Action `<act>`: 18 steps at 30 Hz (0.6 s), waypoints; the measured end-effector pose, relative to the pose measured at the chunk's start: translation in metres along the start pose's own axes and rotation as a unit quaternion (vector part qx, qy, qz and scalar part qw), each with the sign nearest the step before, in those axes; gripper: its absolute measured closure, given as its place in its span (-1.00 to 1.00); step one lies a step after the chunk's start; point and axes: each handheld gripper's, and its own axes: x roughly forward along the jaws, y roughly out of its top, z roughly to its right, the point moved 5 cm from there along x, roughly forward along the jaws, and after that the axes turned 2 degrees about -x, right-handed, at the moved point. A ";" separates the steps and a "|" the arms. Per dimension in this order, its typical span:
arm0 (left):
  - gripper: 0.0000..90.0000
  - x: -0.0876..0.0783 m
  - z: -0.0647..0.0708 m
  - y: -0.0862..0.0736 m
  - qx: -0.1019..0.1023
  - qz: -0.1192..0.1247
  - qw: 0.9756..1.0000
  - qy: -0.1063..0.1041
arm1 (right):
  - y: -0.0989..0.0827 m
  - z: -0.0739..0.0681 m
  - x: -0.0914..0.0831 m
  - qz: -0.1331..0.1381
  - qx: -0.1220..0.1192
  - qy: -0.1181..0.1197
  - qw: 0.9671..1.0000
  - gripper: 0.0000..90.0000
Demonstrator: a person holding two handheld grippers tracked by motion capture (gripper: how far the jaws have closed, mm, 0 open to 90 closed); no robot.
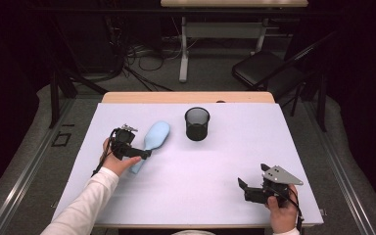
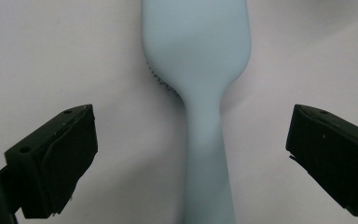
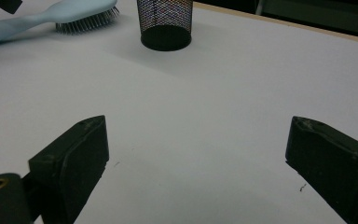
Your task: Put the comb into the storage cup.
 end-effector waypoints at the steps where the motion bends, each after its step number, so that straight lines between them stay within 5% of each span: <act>1: -0.95 0.000 -0.001 0.001 -0.002 0.001 1.000 -0.001 | 0.000 0.000 0.000 0.000 0.000 0.000 1.000 -0.88; 8: -0.93 0.003 -0.007 0.003 -0.014 -0.005 1.000 -0.009 | 0.000 0.000 0.001 -0.001 -0.001 0.000 1.000 -0.87; 18: -0.54 0.007 -0.004 0.005 -0.007 -0.015 1.000 -0.004 | 0.000 0.000 0.001 -0.001 0.002 0.001 1.000 -0.86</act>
